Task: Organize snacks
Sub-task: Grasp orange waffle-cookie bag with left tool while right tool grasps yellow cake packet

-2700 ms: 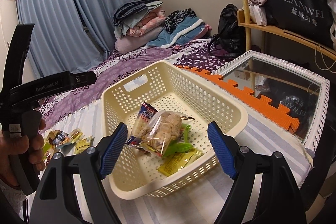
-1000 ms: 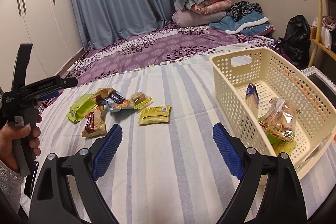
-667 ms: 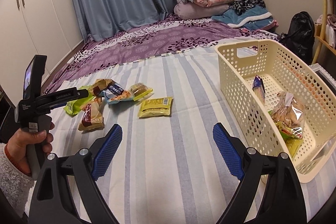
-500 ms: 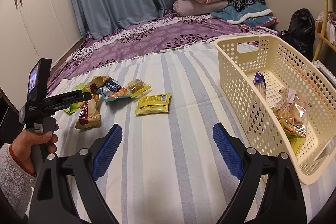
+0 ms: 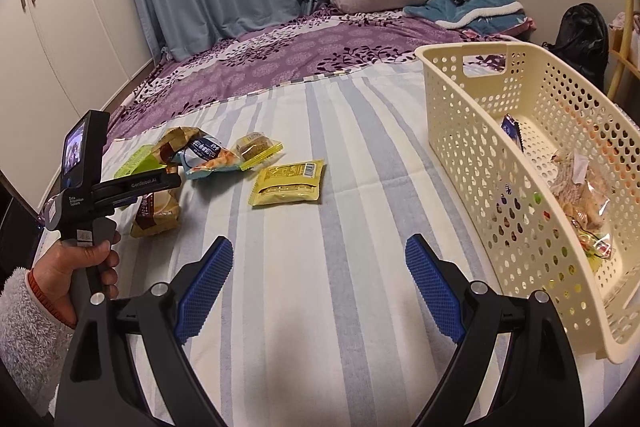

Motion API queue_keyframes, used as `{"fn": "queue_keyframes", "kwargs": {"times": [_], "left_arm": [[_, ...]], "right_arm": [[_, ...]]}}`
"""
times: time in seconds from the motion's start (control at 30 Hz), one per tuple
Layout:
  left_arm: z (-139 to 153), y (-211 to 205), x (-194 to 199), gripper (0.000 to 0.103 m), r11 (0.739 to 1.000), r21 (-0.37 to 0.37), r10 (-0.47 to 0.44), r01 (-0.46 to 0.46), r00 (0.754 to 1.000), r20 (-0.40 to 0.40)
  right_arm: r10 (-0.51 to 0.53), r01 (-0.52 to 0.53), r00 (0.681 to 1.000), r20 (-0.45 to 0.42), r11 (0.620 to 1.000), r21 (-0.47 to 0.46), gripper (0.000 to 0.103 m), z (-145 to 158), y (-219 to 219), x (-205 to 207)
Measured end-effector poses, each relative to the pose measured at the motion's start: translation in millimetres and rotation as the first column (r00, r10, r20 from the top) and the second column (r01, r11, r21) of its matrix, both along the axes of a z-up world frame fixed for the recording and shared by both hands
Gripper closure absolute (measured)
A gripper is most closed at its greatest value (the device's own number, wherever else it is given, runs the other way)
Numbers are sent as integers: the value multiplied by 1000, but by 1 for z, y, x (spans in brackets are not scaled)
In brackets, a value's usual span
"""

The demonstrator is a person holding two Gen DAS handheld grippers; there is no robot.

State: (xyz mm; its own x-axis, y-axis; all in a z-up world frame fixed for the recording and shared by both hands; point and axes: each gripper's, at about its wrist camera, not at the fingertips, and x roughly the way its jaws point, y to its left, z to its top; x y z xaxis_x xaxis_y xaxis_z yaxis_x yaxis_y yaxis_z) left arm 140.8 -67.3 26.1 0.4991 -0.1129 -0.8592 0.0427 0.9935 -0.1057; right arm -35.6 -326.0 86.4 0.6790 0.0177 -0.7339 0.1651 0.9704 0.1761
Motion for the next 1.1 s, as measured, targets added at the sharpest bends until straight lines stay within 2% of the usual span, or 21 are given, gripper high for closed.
{"fn": "queue_keyframes", "kwargs": {"times": [0.07, 0.17, 0.2, 0.57, 0.73, 0.9, 1.1], "left_arm": [[-1, 0, 0, 4, 1000, 2, 1, -1, 1000, 4], [-4, 0, 2, 21, 1000, 0, -3, 3, 1000, 4], [-5, 0, 3, 24, 1000, -5, -4, 4, 1000, 1], [1, -3, -14, 43, 999, 5, -52, 52, 998, 37], [8, 3, -24, 45, 998, -8, -59, 60, 997, 50], [19, 11, -33, 45, 997, -23, -67, 69, 995, 69], [29, 21, -45, 45, 997, -44, -66, 70, 995, 79]], "right_arm": [[3, -3, 1000, -6, 1000, 0, 15, -2, 1, 4], [7, -7, 1000, -10, 1000, 2, 16, -6, 3, 8], [8, -8, 1000, -12, 1000, 2, 16, -6, 4, 10], [32, -32, 999, -38, 999, 1, 16, -21, 12, 33], [61, -63, 996, -62, 998, -24, 15, -33, 19, 59], [98, -98, 992, -77, 995, 4, 15, -43, 19, 91], [150, -154, 986, -75, 987, -50, 16, -48, 25, 137]]}}
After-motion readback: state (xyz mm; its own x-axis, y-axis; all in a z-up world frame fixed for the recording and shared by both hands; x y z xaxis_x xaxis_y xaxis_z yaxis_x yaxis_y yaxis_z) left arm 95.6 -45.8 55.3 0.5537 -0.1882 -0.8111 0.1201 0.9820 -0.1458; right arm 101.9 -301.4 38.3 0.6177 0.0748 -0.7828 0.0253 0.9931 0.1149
